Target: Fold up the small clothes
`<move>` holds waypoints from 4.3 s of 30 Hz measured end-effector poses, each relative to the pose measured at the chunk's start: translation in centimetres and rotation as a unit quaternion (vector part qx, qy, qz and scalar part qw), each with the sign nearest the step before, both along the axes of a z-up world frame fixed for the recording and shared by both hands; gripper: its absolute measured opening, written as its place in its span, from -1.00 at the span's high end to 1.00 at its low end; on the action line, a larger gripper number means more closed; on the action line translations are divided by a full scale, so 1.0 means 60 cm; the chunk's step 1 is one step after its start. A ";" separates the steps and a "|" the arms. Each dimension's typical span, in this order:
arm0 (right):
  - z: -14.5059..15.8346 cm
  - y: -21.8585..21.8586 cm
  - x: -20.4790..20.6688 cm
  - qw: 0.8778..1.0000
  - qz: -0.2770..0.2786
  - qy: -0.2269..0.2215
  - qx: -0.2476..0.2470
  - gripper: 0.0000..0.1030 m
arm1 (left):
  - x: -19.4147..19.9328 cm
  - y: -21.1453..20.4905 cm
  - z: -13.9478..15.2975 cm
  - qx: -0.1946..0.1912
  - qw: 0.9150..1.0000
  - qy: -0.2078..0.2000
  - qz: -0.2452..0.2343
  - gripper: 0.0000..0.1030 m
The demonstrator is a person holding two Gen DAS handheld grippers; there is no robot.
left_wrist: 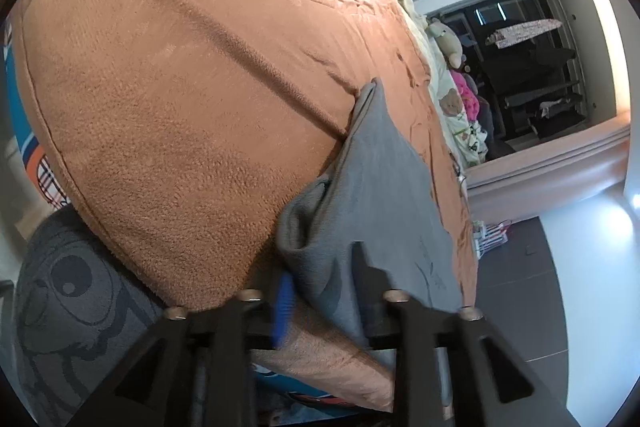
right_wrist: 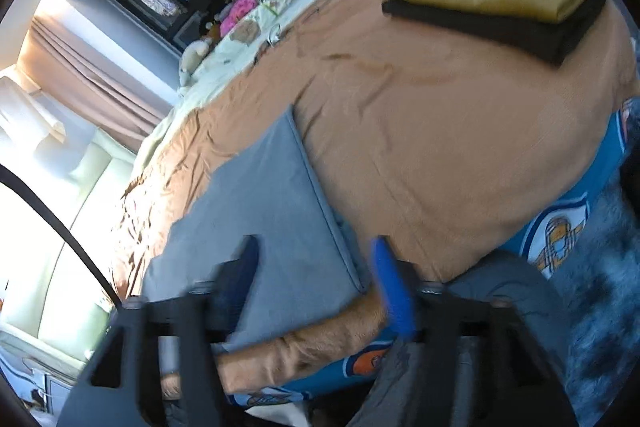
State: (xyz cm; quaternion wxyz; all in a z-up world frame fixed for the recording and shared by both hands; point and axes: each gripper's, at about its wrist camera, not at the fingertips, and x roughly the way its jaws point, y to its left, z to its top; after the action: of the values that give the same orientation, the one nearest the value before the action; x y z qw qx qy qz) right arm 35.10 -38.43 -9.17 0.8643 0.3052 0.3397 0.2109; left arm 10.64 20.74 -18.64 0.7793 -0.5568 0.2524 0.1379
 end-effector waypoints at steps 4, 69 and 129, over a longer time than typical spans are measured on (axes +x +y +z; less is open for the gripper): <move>0.045 0.041 -0.015 0.998 0.025 -0.037 -0.035 -0.23 | 0.007 -0.008 0.004 0.003 1.000 -0.011 -0.009 0.07; 0.021 0.565 0.204 0.913 0.283 0.011 -0.295 0.44 | -0.026 -0.022 -0.027 -0.065 0.996 -0.016 0.059 0.89; 0.018 0.512 0.097 0.914 0.294 -0.006 -0.278 0.44 | -0.024 -0.024 -0.002 -0.051 0.997 -0.037 0.045 0.89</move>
State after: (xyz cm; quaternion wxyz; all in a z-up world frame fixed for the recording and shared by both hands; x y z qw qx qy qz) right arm 40.90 -7.71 -8.07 0.8150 -0.0625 0.4541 0.3543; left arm 9.19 19.30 -18.77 0.7517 -0.6113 0.2049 0.1388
